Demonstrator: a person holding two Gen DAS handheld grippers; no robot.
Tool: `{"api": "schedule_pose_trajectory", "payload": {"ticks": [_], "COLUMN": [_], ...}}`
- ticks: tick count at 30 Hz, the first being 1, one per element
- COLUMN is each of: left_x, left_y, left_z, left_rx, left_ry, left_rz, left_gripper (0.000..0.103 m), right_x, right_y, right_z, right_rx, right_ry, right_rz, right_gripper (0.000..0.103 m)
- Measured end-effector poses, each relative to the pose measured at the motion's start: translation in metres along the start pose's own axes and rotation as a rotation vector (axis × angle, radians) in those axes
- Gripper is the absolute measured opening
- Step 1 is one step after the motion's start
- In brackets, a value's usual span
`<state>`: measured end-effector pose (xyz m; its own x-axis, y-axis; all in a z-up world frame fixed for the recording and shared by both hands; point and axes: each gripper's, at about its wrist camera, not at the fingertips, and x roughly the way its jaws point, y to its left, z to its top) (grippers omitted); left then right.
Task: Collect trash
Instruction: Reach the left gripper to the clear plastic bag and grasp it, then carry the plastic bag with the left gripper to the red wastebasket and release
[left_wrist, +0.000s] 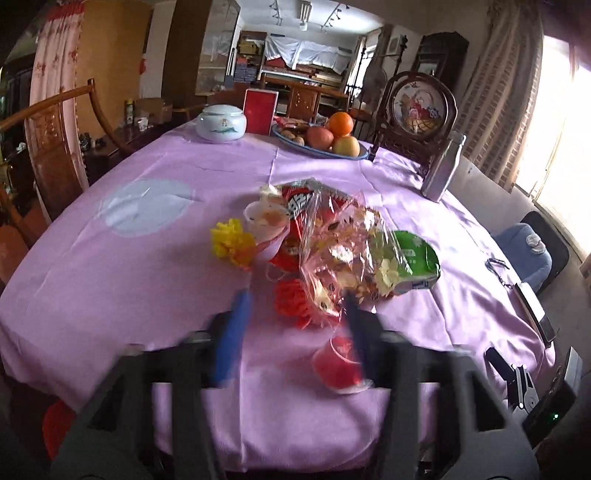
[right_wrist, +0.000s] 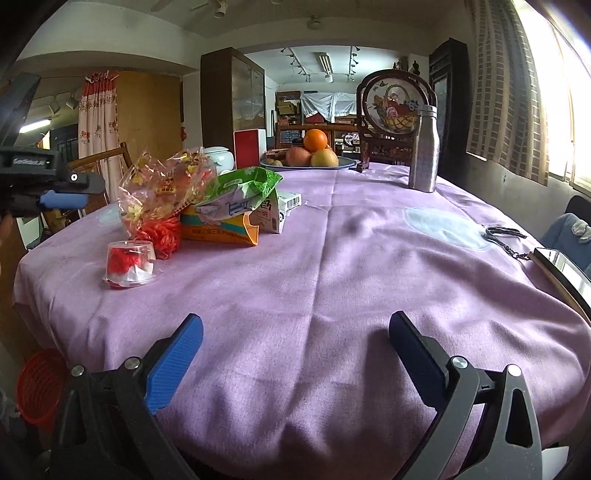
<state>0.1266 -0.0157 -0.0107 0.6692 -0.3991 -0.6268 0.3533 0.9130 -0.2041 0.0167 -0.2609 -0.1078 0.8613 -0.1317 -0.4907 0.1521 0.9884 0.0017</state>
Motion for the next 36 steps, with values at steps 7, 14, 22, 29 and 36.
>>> {"api": "schedule_pose_trajectory", "payload": {"ticks": [7,14,22,29,36], "left_x": [0.038,0.101,0.035,-0.054,-0.086], "left_y": [-0.047,-0.067,-0.034,0.019,0.079], "left_z": [0.020,0.038,0.029,0.012,-0.031], "left_rx": [0.096,0.132,0.103,0.035,-0.038], "left_ry": [0.030,0.118,-0.009,-0.147,-0.154], "left_rz": [0.085,0.161,0.091,0.132,0.234], "left_gripper": [0.097,0.096,0.032,0.032,0.032], "right_x": [-0.002,-0.004,-0.004,-0.006,0.004], "right_y": [0.002,0.001,0.002,0.009,0.077], "right_z": [-0.002,-0.003,-0.001,0.013,0.036], "right_rx": [0.005,-0.004,-0.013,0.075,-0.017], "right_ry": [-0.011,0.000,0.018,0.067,0.080], "right_rz": [-0.003,0.019,0.035,0.211,0.295], "right_gripper": [0.099,0.099,0.099,0.099,0.099]}}
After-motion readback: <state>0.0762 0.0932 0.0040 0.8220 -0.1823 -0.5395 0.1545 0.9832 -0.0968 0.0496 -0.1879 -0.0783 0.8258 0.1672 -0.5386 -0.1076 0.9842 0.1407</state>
